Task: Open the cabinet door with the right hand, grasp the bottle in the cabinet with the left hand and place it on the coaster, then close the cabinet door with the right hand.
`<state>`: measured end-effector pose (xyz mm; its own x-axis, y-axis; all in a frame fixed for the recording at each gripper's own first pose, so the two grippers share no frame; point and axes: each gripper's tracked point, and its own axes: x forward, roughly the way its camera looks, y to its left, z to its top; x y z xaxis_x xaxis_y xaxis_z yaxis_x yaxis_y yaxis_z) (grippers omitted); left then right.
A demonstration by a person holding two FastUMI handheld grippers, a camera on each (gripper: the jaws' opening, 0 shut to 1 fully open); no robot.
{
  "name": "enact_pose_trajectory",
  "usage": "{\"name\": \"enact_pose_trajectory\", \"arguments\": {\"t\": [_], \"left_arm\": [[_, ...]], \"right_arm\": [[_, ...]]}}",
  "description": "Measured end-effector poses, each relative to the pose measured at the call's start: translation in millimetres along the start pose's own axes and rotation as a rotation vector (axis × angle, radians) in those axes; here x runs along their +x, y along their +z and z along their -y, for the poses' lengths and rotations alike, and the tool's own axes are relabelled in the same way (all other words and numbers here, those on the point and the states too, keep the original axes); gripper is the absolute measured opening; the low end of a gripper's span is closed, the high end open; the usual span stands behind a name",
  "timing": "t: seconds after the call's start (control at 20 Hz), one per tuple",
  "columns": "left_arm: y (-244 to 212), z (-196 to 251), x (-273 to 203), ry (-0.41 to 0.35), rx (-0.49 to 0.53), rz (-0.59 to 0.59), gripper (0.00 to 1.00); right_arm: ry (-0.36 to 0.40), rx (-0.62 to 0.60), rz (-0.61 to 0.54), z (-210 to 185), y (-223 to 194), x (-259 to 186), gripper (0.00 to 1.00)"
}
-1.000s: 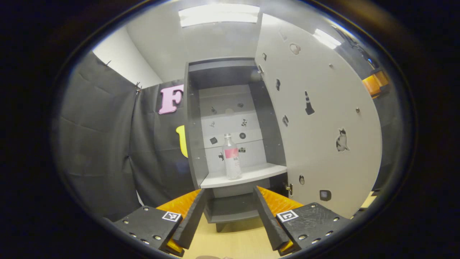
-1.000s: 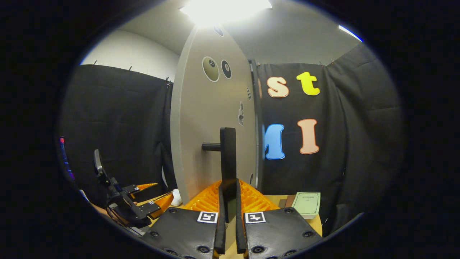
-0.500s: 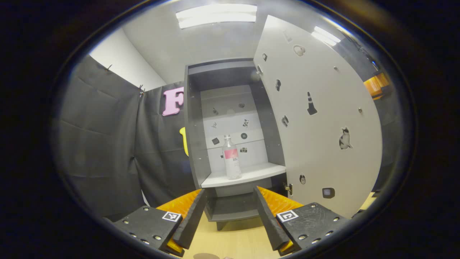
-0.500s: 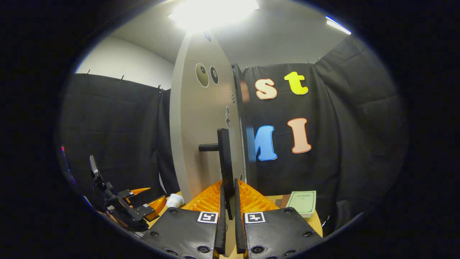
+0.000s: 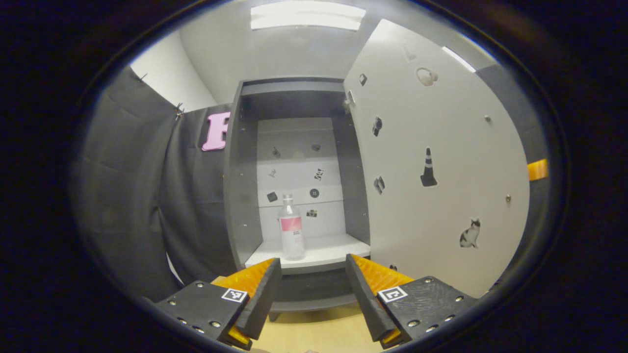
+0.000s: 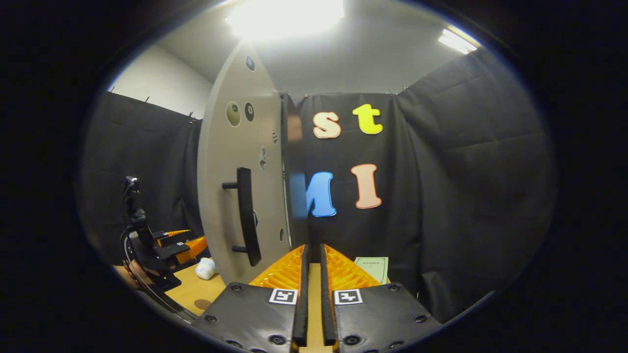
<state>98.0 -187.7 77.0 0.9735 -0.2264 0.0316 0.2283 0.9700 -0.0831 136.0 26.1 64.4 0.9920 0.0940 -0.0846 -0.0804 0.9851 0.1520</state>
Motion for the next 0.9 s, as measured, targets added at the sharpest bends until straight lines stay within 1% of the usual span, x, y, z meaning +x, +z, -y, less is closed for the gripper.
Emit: {"name": "enact_pose_trajectory", "arguments": {"t": [0.05,0.15,0.2,0.25,0.5,0.75,0.8,0.85,0.9], "left_arm": [[3.7,-3.5,9.9,-0.004,-0.014,-0.001,0.8],[11.7,-15.8,30.5,0.001,-0.007,0.007,0.81],[14.2,-20.6,41.2,0.0,0.0,0.005,0.81],[14.7,-25.6,52.2,-0.001,0.003,0.0,0.81],[14.3,-50.6,110.7,-0.003,-0.008,-0.008,0.8],[-1.8,-58.6,158.9,-0.033,0.014,-0.026,0.8],[-4.9,-59.0,167.8,-0.041,0.016,-0.031,0.81],[-8.3,-59.5,173.9,-0.047,0.015,-0.034,0.8],[-11.6,-59.5,182.0,-0.054,0.011,-0.039,0.81]], "right_arm": [[-0.02,0.003,-0.01,4.2,-6.0,-1.9,0.41],[-0.104,-0.02,-0.02,22.1,-16.3,-4.8,0.98],[-0.146,-0.043,-0.025,32.3,-20.5,-5.8,0.92],[-0.177,-0.063,-0.033,35.8,-22.3,-8.3,0.98],[-0.259,-0.1,-0.067,43.0,-30.3,-4.8,0.98],[-0.334,-0.068,-0.087,45.6,-38.9,8.0,0.98],[-0.35,-0.059,-0.091,46.0,-40.0,10.7,0.98],[-0.366,-0.051,-0.096,45.8,-42.9,12.2,0.98],[-0.38,-0.045,-0.099,46.9,-44.7,12.6,0.98]]}}
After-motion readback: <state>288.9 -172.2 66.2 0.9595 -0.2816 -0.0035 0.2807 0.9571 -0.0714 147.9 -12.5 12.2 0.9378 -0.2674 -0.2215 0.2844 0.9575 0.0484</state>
